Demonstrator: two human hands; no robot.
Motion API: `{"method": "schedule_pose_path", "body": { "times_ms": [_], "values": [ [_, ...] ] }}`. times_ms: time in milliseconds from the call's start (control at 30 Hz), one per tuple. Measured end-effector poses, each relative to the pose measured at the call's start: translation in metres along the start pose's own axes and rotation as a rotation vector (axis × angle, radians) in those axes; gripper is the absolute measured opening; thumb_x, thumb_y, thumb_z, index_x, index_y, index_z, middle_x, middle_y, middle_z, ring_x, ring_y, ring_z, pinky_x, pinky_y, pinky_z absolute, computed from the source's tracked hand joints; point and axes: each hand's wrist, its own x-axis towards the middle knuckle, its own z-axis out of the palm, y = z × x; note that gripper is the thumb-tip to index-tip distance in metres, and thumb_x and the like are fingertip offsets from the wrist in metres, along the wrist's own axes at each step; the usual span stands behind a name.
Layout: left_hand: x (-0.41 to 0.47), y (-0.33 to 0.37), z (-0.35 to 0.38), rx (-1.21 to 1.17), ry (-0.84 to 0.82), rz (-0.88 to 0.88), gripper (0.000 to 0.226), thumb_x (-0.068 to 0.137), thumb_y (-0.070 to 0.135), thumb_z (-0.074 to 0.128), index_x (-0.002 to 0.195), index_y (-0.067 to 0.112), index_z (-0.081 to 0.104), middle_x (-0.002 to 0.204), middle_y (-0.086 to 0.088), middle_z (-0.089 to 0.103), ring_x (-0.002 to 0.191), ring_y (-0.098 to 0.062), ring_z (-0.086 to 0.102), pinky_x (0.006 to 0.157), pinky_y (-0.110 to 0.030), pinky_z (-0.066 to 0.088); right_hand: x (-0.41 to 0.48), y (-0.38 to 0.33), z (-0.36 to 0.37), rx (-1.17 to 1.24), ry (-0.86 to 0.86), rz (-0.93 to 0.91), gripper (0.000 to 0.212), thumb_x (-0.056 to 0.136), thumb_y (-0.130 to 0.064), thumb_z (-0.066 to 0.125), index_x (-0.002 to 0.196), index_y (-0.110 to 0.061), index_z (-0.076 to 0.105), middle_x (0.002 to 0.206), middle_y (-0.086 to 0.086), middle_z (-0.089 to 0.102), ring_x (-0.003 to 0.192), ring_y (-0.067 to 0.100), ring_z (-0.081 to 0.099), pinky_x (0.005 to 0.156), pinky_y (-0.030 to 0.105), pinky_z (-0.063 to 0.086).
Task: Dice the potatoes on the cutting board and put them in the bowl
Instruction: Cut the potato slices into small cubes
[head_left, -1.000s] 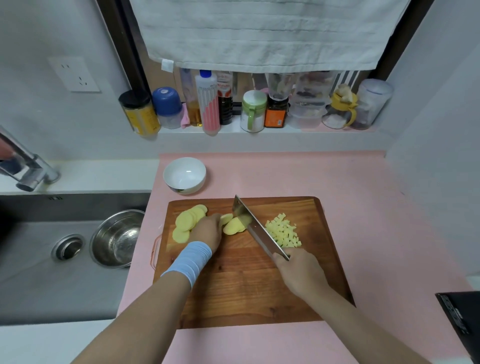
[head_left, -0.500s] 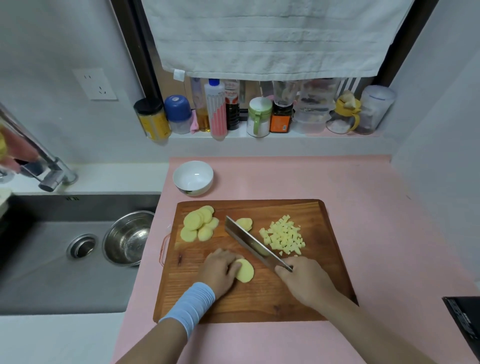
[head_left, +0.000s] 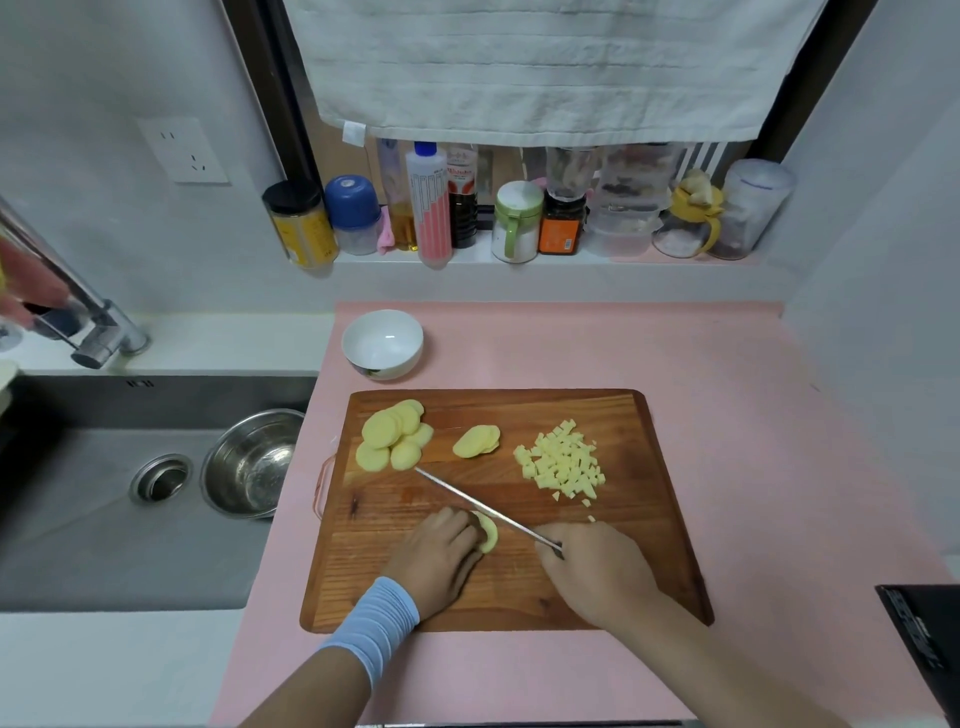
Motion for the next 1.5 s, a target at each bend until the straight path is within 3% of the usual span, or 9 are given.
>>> {"method": "schedule_pose_path", "body": {
  "times_ms": [167, 400, 633, 900, 1067, 1167, 1300, 1433, 1500],
  "values": [
    [-0.005, -0.003, 0.007, -0.013, 0.014, 0.001, 0.017, 0.098, 0.029, 0.054, 0.102, 0.017, 0.065, 0.115, 0.002, 0.062, 0.11, -0.022, 0.058, 0.094, -0.033, 0.049, -0.003, 0.002, 0.005, -0.08, 0.05, -0.103, 0.027, 0.102, -0.039, 0.044, 0.087, -0.024, 0.06, 0.063, -0.007, 0.052, 0.06, 0.014, 0.051, 0.049, 0.021, 0.028],
    [-0.005, -0.001, 0.005, -0.033, 0.034, -0.011, 0.01, 0.096, 0.028, 0.058, 0.1, 0.019, 0.062, 0.107, 0.004, 0.059, 0.096, -0.019, 0.057, 0.082, -0.032, 0.051, -0.003, 0.013, 0.0, -0.09, 0.004, -0.11, 0.029, 0.103, -0.042, 0.042, 0.092, -0.025, 0.063, 0.068, -0.007, 0.057, 0.063, 0.015, 0.055, 0.05, 0.019, 0.033],
    [-0.003, -0.001, 0.004, -0.052, 0.039, -0.007, 0.012, 0.095, 0.026, 0.059, 0.097, 0.016, 0.066, 0.103, 0.003, 0.059, 0.091, -0.019, 0.057, 0.082, -0.031, 0.05, 0.006, 0.012, -0.003, -0.089, -0.091, -0.063, 0.033, 0.103, -0.039, 0.041, 0.079, -0.022, 0.056, 0.069, -0.006, 0.058, 0.065, 0.014, 0.056, 0.064, 0.033, 0.05],
    [-0.004, -0.001, 0.005, -0.033, 0.044, -0.007, 0.013, 0.096, 0.028, 0.058, 0.098, 0.017, 0.065, 0.101, 0.003, 0.06, 0.09, -0.019, 0.056, 0.08, -0.032, 0.051, 0.026, 0.001, 0.002, -0.063, -0.182, 0.021, 0.036, 0.102, -0.036, 0.048, 0.067, -0.026, 0.048, 0.069, -0.009, 0.055, 0.066, 0.013, 0.057, 0.06, 0.029, 0.042],
    [-0.005, 0.003, 0.004, 0.036, 0.058, 0.013, 0.019, 0.101, 0.029, 0.053, 0.092, 0.018, 0.065, 0.092, 0.004, 0.059, 0.082, -0.02, 0.055, 0.069, -0.033, 0.049, 0.026, 0.003, -0.001, -0.061, -0.182, 0.013, 0.04, 0.102, -0.036, 0.048, 0.063, -0.029, 0.044, 0.069, -0.01, 0.055, 0.062, 0.008, 0.054, 0.053, 0.023, 0.035],
    [-0.005, 0.004, 0.0, 0.032, 0.079, 0.011, 0.018, 0.1, 0.028, 0.054, 0.092, 0.018, 0.066, 0.09, 0.004, 0.059, 0.08, -0.019, 0.055, 0.064, -0.032, 0.048, 0.023, 0.0, -0.003, -0.072, -0.17, -0.028, 0.037, 0.103, -0.037, 0.046, 0.068, -0.028, 0.049, 0.071, -0.01, 0.057, 0.063, 0.007, 0.054, 0.052, 0.022, 0.036],
    [-0.004, 0.006, -0.002, 0.008, 0.102, 0.0, 0.013, 0.097, 0.027, 0.059, 0.092, 0.018, 0.067, 0.092, 0.005, 0.06, 0.08, -0.017, 0.055, 0.064, -0.03, 0.049, 0.013, 0.0, -0.004, -0.121, -0.094, -0.102, 0.032, 0.104, -0.041, 0.04, 0.091, -0.024, 0.063, 0.077, -0.006, 0.065, 0.071, 0.014, 0.061, 0.067, 0.034, 0.053],
    [-0.005, 0.007, -0.003, -0.012, 0.128, 0.023, 0.01, 0.095, 0.023, 0.061, 0.091, 0.017, 0.067, 0.095, 0.003, 0.062, 0.085, -0.017, 0.057, 0.071, -0.027, 0.048, 0.004, 0.004, -0.006, -0.108, -0.092, -0.137, 0.032, 0.104, -0.043, 0.04, 0.097, -0.028, 0.067, 0.08, -0.01, 0.067, 0.073, 0.011, 0.062, 0.069, 0.03, 0.054],
    [-0.005, 0.006, -0.002, -0.024, 0.128, 0.022, 0.012, 0.097, 0.023, 0.059, 0.091, 0.016, 0.067, 0.094, 0.002, 0.062, 0.085, -0.018, 0.058, 0.071, -0.028, 0.05, 0.002, 0.008, -0.007, -0.124, -0.104, -0.119, 0.032, 0.104, -0.042, 0.04, 0.088, -0.028, 0.064, 0.077, -0.009, 0.064, 0.072, 0.011, 0.059, 0.066, 0.03, 0.052]
  ]
}}
